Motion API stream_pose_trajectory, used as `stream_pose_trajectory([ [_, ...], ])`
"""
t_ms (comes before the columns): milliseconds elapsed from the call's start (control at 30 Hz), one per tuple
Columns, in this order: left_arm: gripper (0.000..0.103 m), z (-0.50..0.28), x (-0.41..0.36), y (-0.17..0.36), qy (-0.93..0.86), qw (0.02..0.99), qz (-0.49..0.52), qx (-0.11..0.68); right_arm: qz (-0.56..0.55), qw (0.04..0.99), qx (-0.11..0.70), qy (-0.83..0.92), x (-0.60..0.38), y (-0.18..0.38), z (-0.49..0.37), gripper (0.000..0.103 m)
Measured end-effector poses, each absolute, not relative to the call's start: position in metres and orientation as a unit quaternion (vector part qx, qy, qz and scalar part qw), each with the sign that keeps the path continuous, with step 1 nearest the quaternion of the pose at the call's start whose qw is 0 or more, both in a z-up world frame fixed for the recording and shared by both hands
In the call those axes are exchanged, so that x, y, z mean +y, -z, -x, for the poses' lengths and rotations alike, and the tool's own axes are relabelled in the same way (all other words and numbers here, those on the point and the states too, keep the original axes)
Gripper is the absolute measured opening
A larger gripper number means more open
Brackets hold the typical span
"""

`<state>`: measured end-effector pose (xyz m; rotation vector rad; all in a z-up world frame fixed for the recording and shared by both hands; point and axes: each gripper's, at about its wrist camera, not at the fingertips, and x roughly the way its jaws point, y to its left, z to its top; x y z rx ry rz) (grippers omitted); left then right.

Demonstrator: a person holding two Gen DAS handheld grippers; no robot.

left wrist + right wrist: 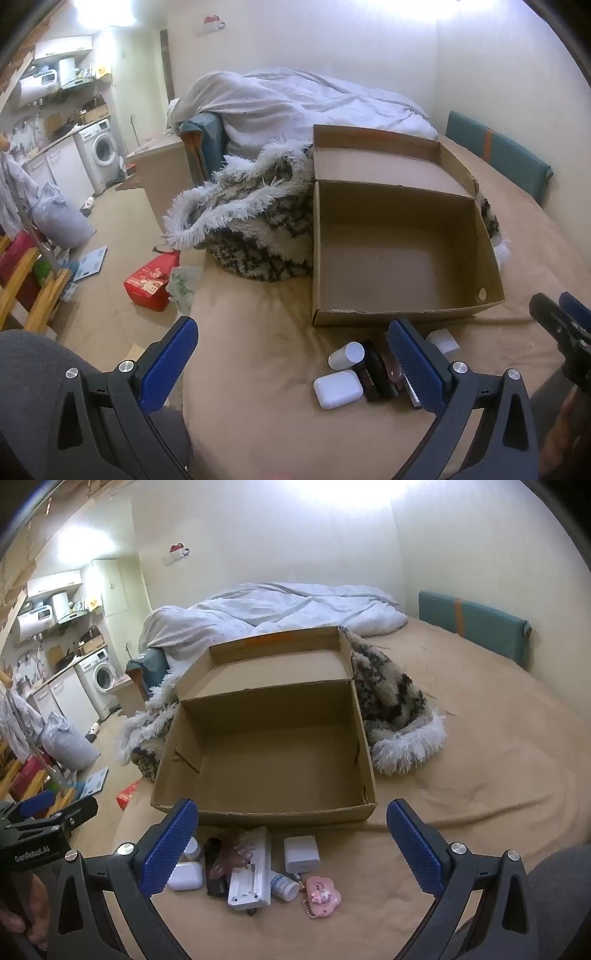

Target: Organize rigid objects

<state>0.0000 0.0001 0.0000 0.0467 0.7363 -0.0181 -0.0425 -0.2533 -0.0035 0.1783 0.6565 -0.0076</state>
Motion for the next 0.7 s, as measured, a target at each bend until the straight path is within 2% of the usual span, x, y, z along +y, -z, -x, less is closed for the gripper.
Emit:
stream_pose_trajectory([
  [300, 0.103, -0.008, 0.003, 0.002, 0.007, 0.922, -0.009, 0.387, -0.086, 0.940, 0.329, 0.011, -0.255, 0.005, 0.042, 0.103],
  [700, 0.103, -0.004, 0.003, 0.001, 0.005, 0.927, -0.015, 0.376, -0.090, 0.940, 0.328, 0.013, -0.254, 0.004, 0.043, 0.103],
])
